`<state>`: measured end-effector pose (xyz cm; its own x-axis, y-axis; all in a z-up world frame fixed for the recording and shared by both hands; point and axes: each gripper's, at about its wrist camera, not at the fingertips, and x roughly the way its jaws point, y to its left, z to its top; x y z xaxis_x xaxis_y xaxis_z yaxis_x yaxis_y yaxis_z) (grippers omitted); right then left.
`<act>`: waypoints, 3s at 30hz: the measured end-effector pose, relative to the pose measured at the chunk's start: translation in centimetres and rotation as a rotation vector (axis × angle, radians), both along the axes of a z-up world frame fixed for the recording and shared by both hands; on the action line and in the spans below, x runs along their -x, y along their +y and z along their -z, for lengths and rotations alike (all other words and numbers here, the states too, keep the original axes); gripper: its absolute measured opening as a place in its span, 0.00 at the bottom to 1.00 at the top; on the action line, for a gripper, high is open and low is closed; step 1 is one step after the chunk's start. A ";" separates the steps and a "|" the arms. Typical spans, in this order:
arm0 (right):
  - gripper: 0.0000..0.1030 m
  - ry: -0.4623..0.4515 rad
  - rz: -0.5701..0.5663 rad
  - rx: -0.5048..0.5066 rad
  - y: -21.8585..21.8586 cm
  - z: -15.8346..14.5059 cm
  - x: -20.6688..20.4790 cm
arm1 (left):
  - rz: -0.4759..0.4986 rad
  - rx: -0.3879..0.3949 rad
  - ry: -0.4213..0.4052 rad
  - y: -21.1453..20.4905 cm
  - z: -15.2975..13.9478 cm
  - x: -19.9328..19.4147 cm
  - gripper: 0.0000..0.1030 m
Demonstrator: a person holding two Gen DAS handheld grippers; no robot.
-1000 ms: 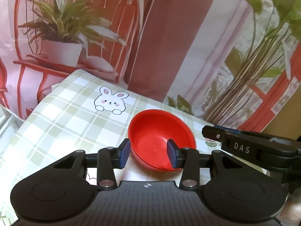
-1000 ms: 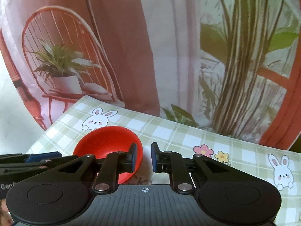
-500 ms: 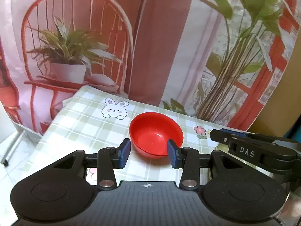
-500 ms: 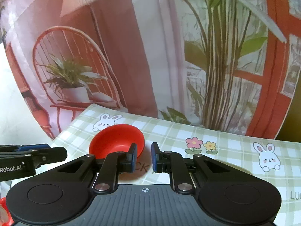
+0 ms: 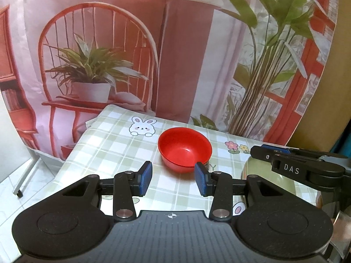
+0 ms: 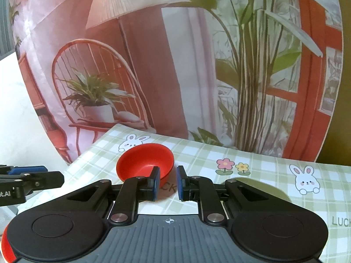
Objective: Organize plates and bowls
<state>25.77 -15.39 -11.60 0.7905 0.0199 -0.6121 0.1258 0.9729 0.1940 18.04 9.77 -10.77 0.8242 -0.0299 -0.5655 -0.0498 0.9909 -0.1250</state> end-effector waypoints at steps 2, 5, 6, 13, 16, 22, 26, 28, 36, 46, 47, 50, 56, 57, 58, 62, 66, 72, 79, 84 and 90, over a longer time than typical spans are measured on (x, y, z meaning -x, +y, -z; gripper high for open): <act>0.15 0.001 -0.003 -0.005 0.1 0.0 0.2 | -0.004 -0.006 -0.005 0.1 -0.2 0.6 0.43; 0.15 0.003 -0.012 -0.009 0.5 0.1 0.3 | -0.014 -0.007 -0.006 0.5 -0.3 1.3 0.43; 0.15 0.004 -0.015 -0.010 0.7 0.1 0.3 | -0.019 -0.006 -0.008 0.7 -0.4 1.5 0.43; 0.15 0.002 -0.049 -0.010 2.2 0.1 0.2 | -0.053 0.000 -0.002 2.4 0.0 3.3 0.43; 0.15 0.002 -0.063 -0.013 3.0 0.0 0.0 | -0.081 0.007 0.008 3.5 0.3 4.1 0.43; 0.15 0.001 -0.103 -0.020 4.9 0.0 -0.6 | -0.144 0.016 0.029 6.4 0.7 6.1 0.43; 0.15 0.010 -0.138 -0.024 6.5 0.2 -1.4 | -0.193 0.022 0.026 8.6 0.5 7.5 0.43; 0.15 0.019 -0.161 -0.025 7.6 0.4 -1.9 | -0.225 0.040 0.030 9.9 0.6 8.2 0.43; 0.15 0.049 -0.261 -0.033 12.2 1.0 -3.2 | -0.340 0.067 0.056 13.8 1.9 10.6 0.43; 0.15 0.101 -0.375 -0.017 17.1 1.9 -3.8 | -0.378 0.106 0.161 15.5 5.7 11.9 0.43; 0.15 0.109 -0.386 -0.015 17.5 2.1 -3.7 | -0.378 0.108 0.166 15.5 5.9 12.1 0.43; 0.15 0.132 -0.426 -0.017 18.7 2.7 -3.3 | -0.369 0.131 0.183 15.4 6.9 12.7 0.43; 0.15 0.159 -0.489 -0.008 20.4 3.3 -2.1 | -0.381 0.138 0.213 14.9 8.0 13.4 0.43; 0.15 0.163 -0.501 -0.005 20.7 3.4 -1.9 | -0.385 0.146 0.215 14.9 8.2 13.5 0.43; 0.15 0.168 -0.511 -0.007 20.9 3.5 -1.7 | -0.390 0.157 0.217 15.0 8.3 13.6 0.43; 0.15 0.188 -0.540 -0.013 21.6 3.9 -1.1 | -0.403 0.177 0.235 14.8 8.9 13.7 0.37; 0.15 0.211 -0.560 -0.029 22.1 4.3 -0.7 | -0.390 0.196 0.232 14.6 9.2 13.8 0.25; 0.16 0.245 -0.589 -0.044 22.7 5.0 -0.1 | -0.370 0.203 0.220 14.1 9.5 13.9 0.16; 0.09 0.250 -0.572 -0.066 21.9 5.2 0.4 | -0.356 0.213 0.224 13.6 9.8 13.8 0.16; 0.08 0.247 -0.542 -0.087 21.0 5.1 0.7 | -0.343 0.208 0.221 13.1 9.7 13.6 0.16; 0.08 0.233 -0.512 -0.105 20.0 5.0 1.0 | -0.328 0.202 0.218 12.6 9.4 13.3 0.16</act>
